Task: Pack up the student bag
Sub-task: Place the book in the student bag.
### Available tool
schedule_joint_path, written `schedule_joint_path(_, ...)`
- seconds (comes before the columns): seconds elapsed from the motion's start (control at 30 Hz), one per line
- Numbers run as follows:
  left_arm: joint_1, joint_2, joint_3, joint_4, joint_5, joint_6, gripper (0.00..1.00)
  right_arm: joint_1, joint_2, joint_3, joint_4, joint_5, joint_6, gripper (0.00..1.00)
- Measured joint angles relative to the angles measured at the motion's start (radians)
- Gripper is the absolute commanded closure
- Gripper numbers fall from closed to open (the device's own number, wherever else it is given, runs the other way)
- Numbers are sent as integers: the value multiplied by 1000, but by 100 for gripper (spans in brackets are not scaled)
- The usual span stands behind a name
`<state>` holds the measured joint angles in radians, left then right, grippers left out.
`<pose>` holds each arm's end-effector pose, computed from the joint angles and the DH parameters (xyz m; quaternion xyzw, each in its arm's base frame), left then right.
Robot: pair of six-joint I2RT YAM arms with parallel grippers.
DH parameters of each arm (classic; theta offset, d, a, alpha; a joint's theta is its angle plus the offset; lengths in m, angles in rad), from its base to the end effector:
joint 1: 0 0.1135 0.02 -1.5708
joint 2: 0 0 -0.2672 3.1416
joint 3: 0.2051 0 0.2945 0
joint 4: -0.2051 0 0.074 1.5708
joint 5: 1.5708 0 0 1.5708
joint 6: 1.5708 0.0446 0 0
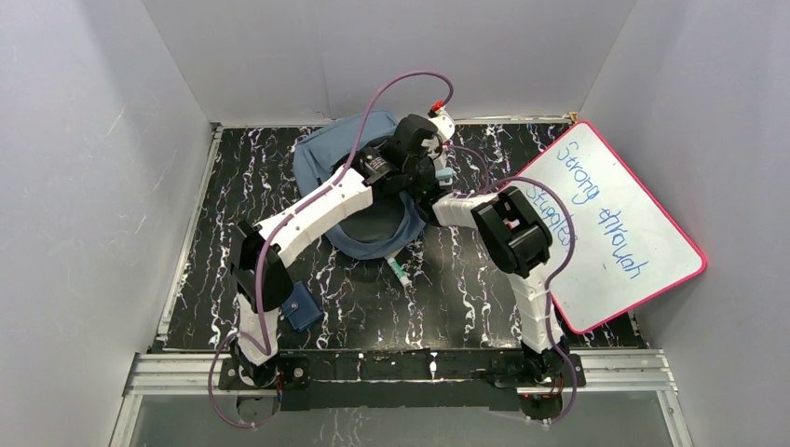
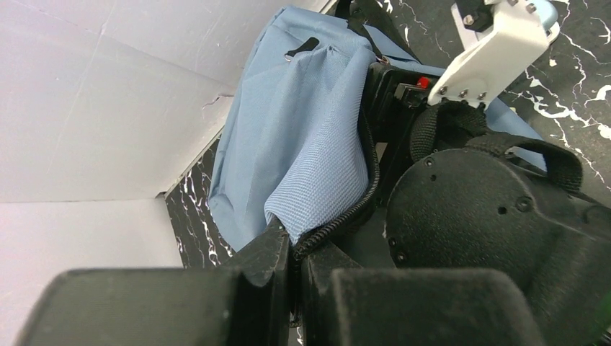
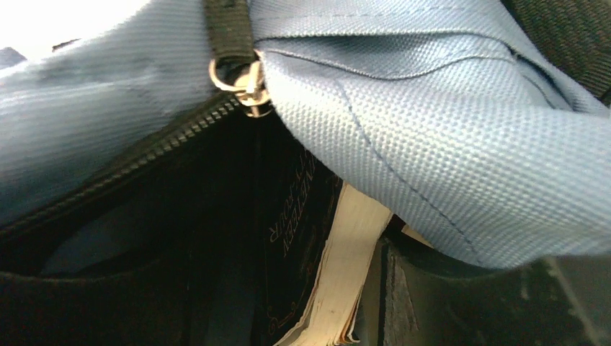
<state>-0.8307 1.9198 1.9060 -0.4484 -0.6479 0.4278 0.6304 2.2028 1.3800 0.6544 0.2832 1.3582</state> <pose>0.3561 -0.3500 0.3717 0.3389 0.7503 0.1653 0.5430 0.4380 0.3042 0.1389 0.3543 0.6745 0.4767 0.4385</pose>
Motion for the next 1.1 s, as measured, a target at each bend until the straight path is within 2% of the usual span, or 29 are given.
schedule_joint_path(0.17, -5, -3, 0, 1, -1, 6, 100, -3, -84, -61, -50, 2, 0, 30)
schedule_joint_path(0.4, -5, -3, 0, 6, -4, 11, 100, -6, -133, -100, -95, -6, 1, 37)
schedule_joint_path(0.47, -5, -3, 0, 6, -5, 11, 100, -8, -134, -101, -117, -9, 2, 44)
schedule_joint_path(0.67, -5, -3, -2, 6, -6, 11, 100, -8, -134, -100, -177, -27, 6, 80)
schedule_joint_path(0.8, -5, -3, -2, 6, -7, 11, 100, -8, -122, -74, -182, -27, 19, 92)
schedule_joint_path(1.03, -10, -6, -2, 3, -14, 11, 100, -8, -24, 32, -152, -14, 52, 92)
schedule_joint_path(1.1, -12, -6, -2, 1, -19, 11, 100, -8, 7, 70, -153, -9, 56, 85)
